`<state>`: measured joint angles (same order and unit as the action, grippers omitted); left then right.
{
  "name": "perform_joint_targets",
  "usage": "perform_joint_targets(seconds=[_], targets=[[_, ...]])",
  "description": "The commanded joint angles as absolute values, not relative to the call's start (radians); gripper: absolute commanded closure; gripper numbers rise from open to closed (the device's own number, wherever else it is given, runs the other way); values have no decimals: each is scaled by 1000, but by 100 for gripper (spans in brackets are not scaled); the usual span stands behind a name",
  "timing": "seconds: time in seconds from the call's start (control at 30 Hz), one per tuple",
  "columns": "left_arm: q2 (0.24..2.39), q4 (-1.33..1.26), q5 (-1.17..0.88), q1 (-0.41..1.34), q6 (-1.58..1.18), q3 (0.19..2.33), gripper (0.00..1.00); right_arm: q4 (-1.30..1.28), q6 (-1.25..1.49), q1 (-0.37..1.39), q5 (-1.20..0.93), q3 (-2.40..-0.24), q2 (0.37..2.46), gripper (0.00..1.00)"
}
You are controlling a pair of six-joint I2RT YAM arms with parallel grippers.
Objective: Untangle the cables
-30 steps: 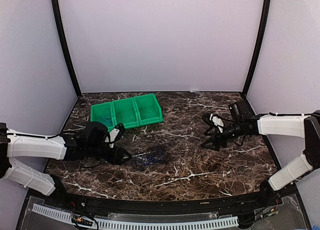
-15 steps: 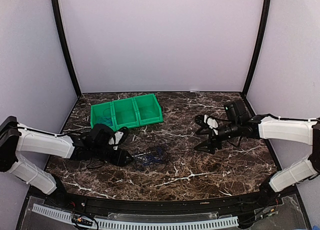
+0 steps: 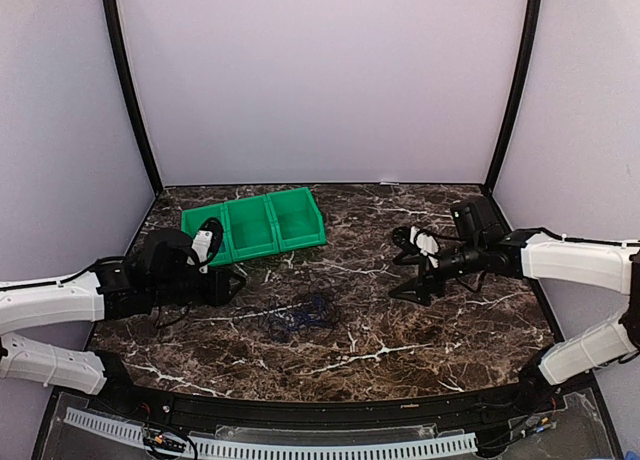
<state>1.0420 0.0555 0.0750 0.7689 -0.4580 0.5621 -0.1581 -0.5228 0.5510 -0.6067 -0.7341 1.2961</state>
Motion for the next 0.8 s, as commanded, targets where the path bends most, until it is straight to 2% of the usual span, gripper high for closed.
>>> perform_joint_targets(seconds=[0.0, 0.17, 0.4, 0.5, 0.63, 0.77], targets=[[1050, 192, 181, 759, -574, 540, 57, -137, -529, 558, -616, -734, 1297, 14], [1148, 206, 147, 728, -657, 519, 62, -139, -532, 558, -613, -732, 1300, 14], [1250, 181, 117, 721, -671, 525, 61, -135, -536, 558, -603, -727, 1300, 13], [1241, 138, 84, 721, -632, 526, 61, -137, -537, 558, -605, -730, 1309, 13], [1103, 51, 63, 742, -564, 492, 60, -138, -539, 560, -605, -732, 1317, 13], [1016, -78, -12, 770, -524, 427, 48, -138, -540, 560, -602, -732, 1327, 13]])
